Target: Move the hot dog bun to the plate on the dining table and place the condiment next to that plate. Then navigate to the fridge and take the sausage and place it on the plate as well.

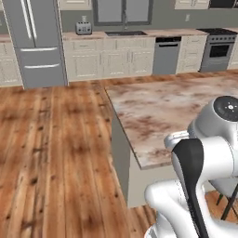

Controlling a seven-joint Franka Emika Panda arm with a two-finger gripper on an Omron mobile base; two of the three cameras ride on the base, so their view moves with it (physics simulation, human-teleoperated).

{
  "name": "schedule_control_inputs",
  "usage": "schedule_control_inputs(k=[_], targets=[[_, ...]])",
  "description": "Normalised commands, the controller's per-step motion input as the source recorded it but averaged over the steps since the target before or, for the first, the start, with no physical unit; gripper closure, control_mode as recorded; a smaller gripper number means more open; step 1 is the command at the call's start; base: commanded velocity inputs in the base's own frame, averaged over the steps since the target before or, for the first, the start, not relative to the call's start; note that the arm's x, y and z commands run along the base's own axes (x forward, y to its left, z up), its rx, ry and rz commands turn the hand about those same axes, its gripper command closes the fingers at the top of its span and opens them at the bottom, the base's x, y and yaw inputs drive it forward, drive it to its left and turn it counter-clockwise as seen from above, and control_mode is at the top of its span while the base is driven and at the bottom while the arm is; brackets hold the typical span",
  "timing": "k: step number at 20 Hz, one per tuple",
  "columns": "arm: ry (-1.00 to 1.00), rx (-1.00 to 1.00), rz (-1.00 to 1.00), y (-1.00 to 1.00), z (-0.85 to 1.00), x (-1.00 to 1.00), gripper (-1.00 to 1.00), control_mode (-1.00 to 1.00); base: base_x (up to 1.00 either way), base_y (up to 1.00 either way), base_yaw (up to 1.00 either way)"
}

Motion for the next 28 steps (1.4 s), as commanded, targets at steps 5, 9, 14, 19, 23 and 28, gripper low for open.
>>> schedule_control_inputs(k=[5, 9, 14, 19, 23, 28], targets=[[0.0, 0.0, 0.0, 0.0, 0.0, 0.0, -1.0, 1.0, 0.59, 1.0, -0.03], [0.0, 0.0, 0.0, 0.0, 0.0, 0.0, -1.0, 1.0, 0.67, 1.0, -0.05], [0.0, 0.0, 0.0, 0.0, 0.0, 0.0, -1.0, 1.0, 0.76, 1.0, -0.09], [0.0, 0.0, 0.0, 0.0, 0.0, 0.0, -1.0, 1.0, 0.98, 1.0, -0.12], [0.0, 0.0, 0.0, 0.0, 0.0, 0.0, -1.0, 1.0, 1.0, 1.0, -0.08], [0.0, 0.0, 0.0, 0.0, 0.0, 0.0, -1.0, 1.0, 1.0, 0.85, -0.01]])
